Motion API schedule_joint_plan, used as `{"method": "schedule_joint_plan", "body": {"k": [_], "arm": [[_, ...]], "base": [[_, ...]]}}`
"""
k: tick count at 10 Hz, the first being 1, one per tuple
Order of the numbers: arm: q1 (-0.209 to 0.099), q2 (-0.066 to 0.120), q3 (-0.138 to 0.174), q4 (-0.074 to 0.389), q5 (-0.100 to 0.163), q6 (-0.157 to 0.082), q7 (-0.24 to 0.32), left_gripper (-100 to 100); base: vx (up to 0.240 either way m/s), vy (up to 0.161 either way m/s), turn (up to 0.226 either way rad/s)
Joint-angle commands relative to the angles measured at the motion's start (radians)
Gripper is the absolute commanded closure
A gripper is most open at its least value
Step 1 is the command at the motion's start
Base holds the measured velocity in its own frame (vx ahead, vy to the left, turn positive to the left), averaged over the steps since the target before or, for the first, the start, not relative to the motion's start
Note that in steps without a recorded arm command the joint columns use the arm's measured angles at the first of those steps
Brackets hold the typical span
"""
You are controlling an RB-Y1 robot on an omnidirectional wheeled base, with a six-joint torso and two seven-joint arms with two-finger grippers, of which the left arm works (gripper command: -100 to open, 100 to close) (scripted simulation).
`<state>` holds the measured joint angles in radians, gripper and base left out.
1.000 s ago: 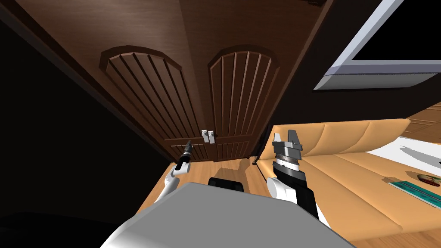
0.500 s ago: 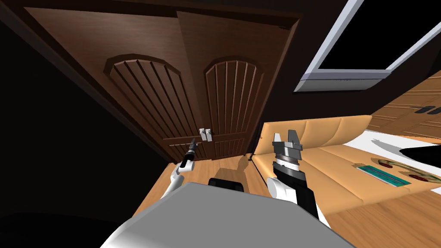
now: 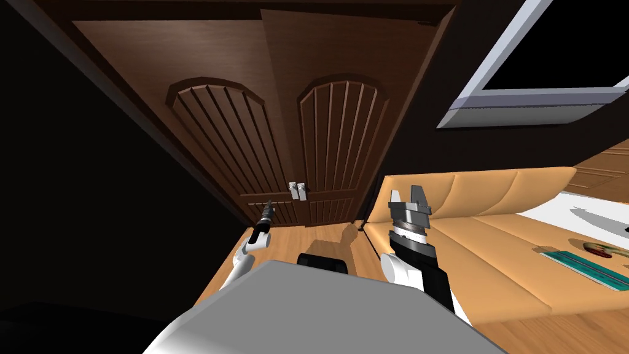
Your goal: Pull the door open
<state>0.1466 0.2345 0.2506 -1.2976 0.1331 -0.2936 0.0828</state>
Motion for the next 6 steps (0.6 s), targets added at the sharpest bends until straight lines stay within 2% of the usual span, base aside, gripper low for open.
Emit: {"method": "schedule_joint_plan", "body": {"k": [1,3,6], "arm": [[0.002,0.014,0.030,0.025,0.003,-0.007,-0.002,-100],[-0.002,0.019,0.045,0.036,0.004,-0.009,-0.005,-100],[-0.028,0.002,0.023,0.035,0.000,-0.012,-0.007,-100]], "base": [[0.086,0.059,0.092],[0.157,0.075,0.046],[0.170,0.050,-0.067]]}}
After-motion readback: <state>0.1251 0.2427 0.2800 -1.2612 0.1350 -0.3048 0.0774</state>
